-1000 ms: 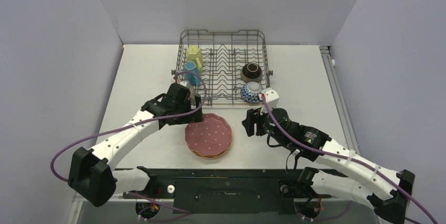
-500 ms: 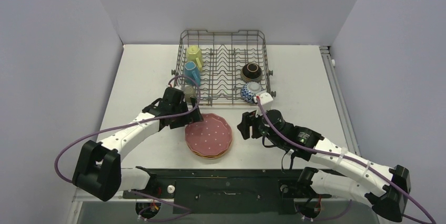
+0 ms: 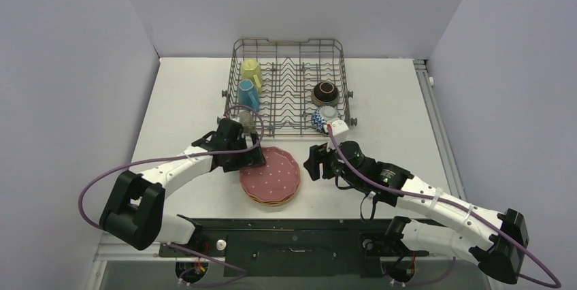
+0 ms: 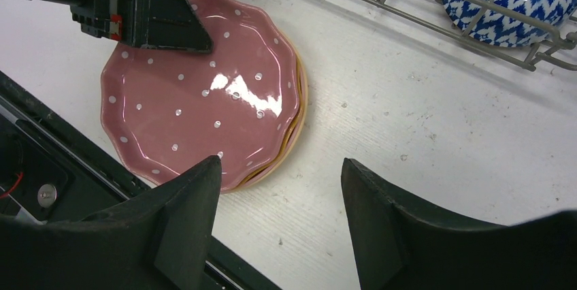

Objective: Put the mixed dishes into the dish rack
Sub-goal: Move the plate to the center of the board.

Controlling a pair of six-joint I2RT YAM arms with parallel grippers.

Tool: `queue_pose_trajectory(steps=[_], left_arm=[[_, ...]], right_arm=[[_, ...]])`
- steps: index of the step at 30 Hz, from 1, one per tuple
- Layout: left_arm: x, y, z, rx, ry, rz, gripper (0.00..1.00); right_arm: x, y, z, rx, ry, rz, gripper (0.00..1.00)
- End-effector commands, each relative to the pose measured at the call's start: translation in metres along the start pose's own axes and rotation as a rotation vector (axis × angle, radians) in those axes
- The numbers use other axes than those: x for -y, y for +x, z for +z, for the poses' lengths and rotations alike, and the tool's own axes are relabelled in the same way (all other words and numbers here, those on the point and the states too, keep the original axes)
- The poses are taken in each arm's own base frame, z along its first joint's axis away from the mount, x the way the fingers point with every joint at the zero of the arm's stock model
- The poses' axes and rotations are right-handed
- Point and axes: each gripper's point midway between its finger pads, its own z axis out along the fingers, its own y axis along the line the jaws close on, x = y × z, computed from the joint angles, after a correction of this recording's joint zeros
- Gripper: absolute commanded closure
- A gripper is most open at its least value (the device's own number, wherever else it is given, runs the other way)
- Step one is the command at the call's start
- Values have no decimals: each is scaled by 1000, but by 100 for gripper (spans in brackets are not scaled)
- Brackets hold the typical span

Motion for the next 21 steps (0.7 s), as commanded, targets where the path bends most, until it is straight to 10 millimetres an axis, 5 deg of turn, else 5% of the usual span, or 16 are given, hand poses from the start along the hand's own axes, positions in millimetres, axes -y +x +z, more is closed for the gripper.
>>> queue_pose_trajectory(steps=[1,7,21], left_arm=[[13,1,5,8,48,16,4],[20,10,6,-9,63,47,1],[42,38,14,-59,122,148,26]], right_arm=[[-3,-5,5,27,-15,10,39],[-1,-3,5,24,-11,11,39],[11,15,9,-12,38,23,40]])
